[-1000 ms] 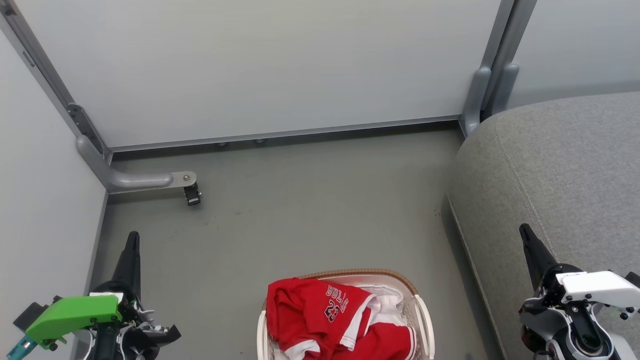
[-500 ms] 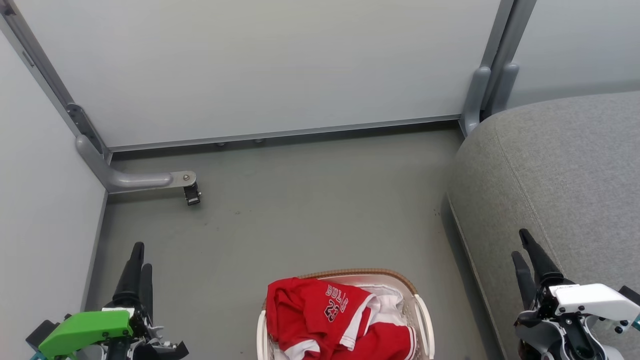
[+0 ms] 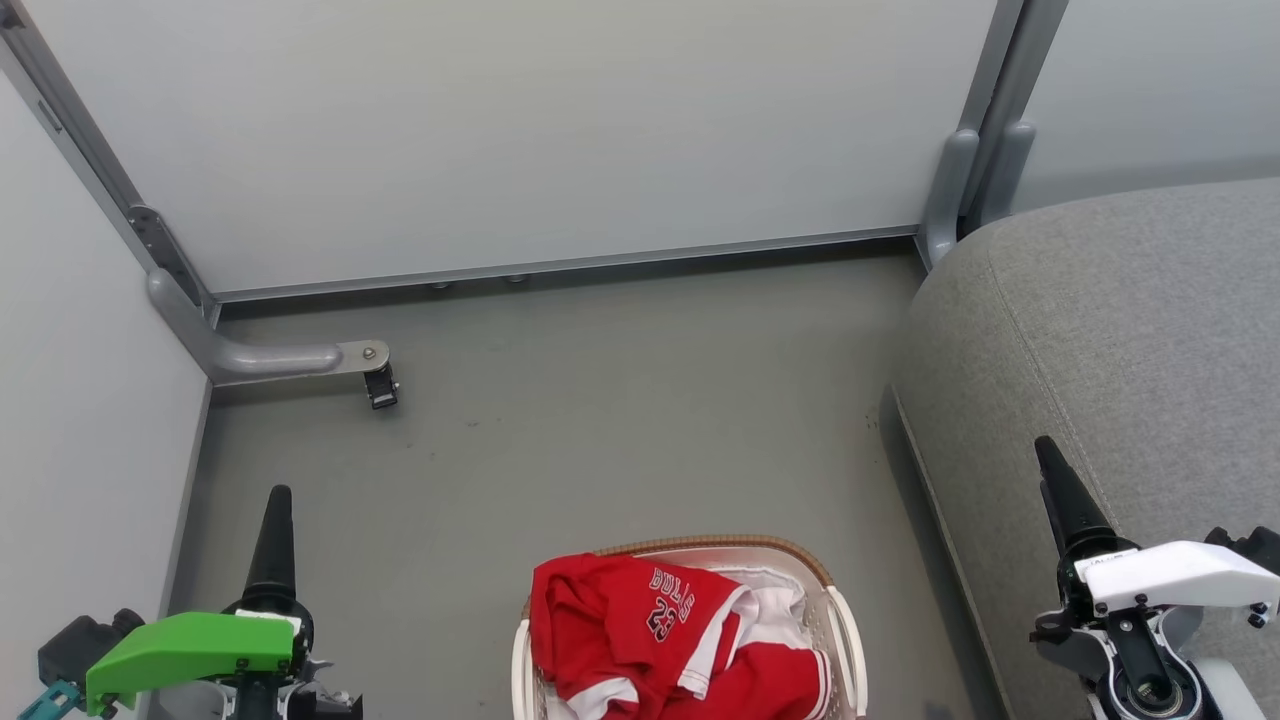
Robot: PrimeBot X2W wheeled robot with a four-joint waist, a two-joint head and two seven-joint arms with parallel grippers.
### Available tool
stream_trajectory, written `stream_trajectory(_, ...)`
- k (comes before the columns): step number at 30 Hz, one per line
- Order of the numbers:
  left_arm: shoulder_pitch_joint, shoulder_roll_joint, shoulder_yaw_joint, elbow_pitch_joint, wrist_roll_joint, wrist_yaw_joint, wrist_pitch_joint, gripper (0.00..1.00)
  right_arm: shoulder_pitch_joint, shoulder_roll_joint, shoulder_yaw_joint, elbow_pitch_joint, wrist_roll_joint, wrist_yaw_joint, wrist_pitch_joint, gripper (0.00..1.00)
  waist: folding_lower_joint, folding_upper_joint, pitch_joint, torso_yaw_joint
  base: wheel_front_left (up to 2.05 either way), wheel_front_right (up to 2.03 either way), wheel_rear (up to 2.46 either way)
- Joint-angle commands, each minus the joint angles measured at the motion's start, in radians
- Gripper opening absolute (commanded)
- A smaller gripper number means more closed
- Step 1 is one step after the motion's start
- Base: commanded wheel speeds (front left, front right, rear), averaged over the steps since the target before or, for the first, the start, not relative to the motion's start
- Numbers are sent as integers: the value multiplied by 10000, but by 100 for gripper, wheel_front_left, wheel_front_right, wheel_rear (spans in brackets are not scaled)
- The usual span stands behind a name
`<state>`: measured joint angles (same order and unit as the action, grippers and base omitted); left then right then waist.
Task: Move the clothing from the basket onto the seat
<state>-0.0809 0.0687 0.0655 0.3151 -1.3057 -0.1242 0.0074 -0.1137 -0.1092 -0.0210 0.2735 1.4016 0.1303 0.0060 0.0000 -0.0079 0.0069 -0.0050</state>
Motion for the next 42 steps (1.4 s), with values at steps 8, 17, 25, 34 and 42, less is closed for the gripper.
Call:
stream_trajectory(8,-387,53,-171,10,2185,52,-371,100,-370,-269,321,-166,-1697,2,-382,100,0,17,22,-13,0,0,0)
stream_trajectory(17,-388,141,-439,177,4091,199,-752,100,-437,-438,705,-20,-3383,2,-759,100,0,24,27,-23,0,0,0)
stream_trajectory(25,-399,216,-671,280,5258,304,-1006,100,-512,-530,993,155,-4553,2,-1011,100,0,29,54,-17,0,0,0)
stream_trajectory(34,-443,262,-912,456,6390,387,-1264,100,-577,-654,1226,311,-5689,3,-1266,100,0,34,105,-2,0,0,0)
stream_trajectory(42,-422,290,-1060,628,7352,466,-1483,100,-581,-729,1368,464,-6763,3,-1486,100,0,40,134,-2,0,0,0)
